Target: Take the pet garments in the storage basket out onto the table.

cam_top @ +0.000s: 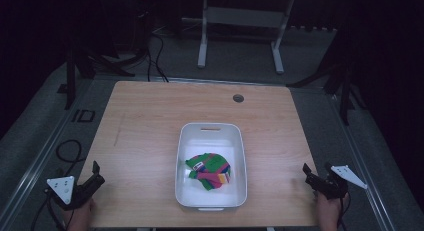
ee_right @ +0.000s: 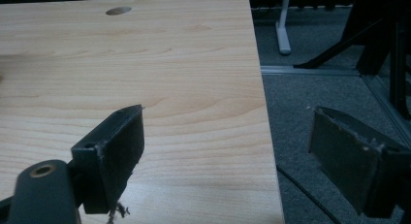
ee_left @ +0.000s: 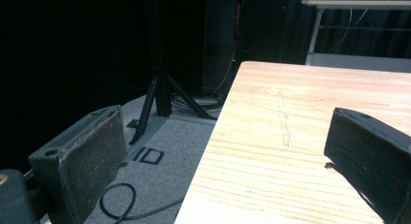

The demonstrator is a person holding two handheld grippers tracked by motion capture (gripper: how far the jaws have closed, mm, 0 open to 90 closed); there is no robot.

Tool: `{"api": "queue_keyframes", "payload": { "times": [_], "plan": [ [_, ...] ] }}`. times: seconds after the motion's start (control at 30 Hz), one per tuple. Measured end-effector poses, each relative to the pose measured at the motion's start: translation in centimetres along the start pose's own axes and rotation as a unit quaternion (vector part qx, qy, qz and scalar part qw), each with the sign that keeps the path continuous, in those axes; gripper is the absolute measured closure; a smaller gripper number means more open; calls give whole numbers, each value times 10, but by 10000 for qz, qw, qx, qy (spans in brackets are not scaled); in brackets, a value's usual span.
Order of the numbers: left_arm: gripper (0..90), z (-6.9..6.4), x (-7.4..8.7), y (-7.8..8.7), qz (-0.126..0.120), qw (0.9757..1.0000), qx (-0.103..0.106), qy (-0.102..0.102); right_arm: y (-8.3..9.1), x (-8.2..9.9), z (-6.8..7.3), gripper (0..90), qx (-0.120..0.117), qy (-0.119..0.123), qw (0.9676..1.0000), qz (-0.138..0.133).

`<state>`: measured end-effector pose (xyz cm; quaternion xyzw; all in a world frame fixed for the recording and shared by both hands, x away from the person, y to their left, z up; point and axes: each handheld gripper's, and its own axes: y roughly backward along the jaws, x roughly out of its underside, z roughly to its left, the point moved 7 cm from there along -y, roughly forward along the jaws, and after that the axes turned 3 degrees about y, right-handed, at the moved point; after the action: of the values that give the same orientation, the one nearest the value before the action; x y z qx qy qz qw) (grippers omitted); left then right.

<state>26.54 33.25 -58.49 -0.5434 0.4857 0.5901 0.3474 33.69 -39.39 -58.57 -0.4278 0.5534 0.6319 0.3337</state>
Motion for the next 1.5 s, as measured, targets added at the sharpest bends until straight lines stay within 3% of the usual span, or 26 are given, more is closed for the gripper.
{"api": "queue_keyframes", "payload": {
  "times": [0.07,0.23,0.5,0.63,0.77,0.9,1.03,1.13,1.27,1.37,1.4,1.43,1.5],
  "plan": [
    [19,0,0,-1,74,10000,-8,-42,0,0,0,130,-1,6,10000,19],
    [19,0,0,0,-14,9999,-73,-103,-1,0,0,130,2,8,10000,48],
    [19,1,0,0,-70,9999,-97,-86,-5,2,6,130,-112,279,9991,290],
    [19,2,-1,1,-70,9999,-71,-46,-7,3,9,130,-549,261,9972,438],
    [18,2,0,0,-61,10000,-64,-3,-7,8,16,131,-1075,408,9900,821],
    [18,2,0,1,-70,10000,-14,-6,-4,11,25,131,-1747,634,9762,1118],
    [18,2,-1,1,-74,10000,9,-26,-4,17,38,131,-2258,1035,9569,1503],
    [19,2,0,1,-65,10000,21,-17,-2,17,50,131,-2592,1236,9443,1604],
    [19,0,0,1,-65,9999,44,-65,3,16,69,131,-3046,1615,9219,1766],
    [19,0,0,0,-54,10000,56,-54,7,12,84,134,-3276,1803,9086,1860],
    [19,1,0,0,-54,10000,57,-49,9,9,90,135,-3405,1819,9022,1922],
    [19,1,0,0,-57,9999,66,-49,10,7,95,136,-3488,1788,8991,1951],
    [19,0,0,0,-56,9999,70,-50,15,1,106,136,-3709,1827,8892,1960]
  ]
}}
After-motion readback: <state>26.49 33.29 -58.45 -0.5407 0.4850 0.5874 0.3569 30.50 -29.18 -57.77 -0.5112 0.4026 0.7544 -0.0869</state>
